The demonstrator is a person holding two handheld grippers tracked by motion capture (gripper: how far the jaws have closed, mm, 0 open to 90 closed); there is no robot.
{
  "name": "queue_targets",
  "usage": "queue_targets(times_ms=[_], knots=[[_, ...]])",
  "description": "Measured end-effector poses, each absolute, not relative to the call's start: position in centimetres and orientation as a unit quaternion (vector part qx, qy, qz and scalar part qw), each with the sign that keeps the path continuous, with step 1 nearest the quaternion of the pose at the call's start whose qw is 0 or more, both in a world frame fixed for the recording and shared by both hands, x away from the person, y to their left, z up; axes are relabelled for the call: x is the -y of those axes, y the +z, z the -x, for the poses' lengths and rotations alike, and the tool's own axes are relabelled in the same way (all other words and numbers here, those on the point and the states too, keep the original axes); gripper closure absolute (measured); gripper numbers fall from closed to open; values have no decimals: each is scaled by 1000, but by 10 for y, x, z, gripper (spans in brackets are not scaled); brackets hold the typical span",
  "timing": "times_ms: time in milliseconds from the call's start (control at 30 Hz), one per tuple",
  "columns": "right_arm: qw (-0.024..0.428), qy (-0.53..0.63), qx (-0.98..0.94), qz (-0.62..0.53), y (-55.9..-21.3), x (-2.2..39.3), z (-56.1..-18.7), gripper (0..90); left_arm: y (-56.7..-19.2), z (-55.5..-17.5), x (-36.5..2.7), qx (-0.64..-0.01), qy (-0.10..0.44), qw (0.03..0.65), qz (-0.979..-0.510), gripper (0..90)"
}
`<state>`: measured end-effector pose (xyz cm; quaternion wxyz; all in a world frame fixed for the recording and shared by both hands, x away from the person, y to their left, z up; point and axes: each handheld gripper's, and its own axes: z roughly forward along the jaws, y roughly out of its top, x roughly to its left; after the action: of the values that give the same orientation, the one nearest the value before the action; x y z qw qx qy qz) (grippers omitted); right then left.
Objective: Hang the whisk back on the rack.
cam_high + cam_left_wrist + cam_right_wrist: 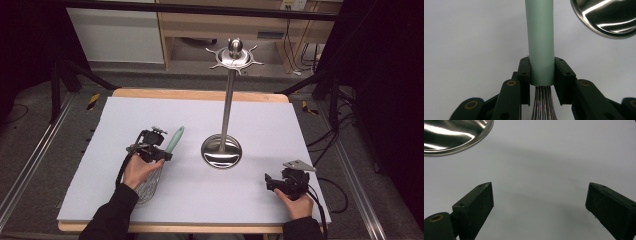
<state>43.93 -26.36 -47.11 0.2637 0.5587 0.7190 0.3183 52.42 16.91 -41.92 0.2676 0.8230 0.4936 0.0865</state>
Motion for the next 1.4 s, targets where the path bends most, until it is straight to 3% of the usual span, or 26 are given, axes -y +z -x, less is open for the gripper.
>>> queue_targets(times_ms=[700,1400], knots=[[266,313,-721,-558,-472,264,-439,85,-392,-477,-202,-467,122,378,-790,687],[266,314,-722,-556,-472,262,-438,85,-376,-445,-221,-453,170,439,-757,688]])
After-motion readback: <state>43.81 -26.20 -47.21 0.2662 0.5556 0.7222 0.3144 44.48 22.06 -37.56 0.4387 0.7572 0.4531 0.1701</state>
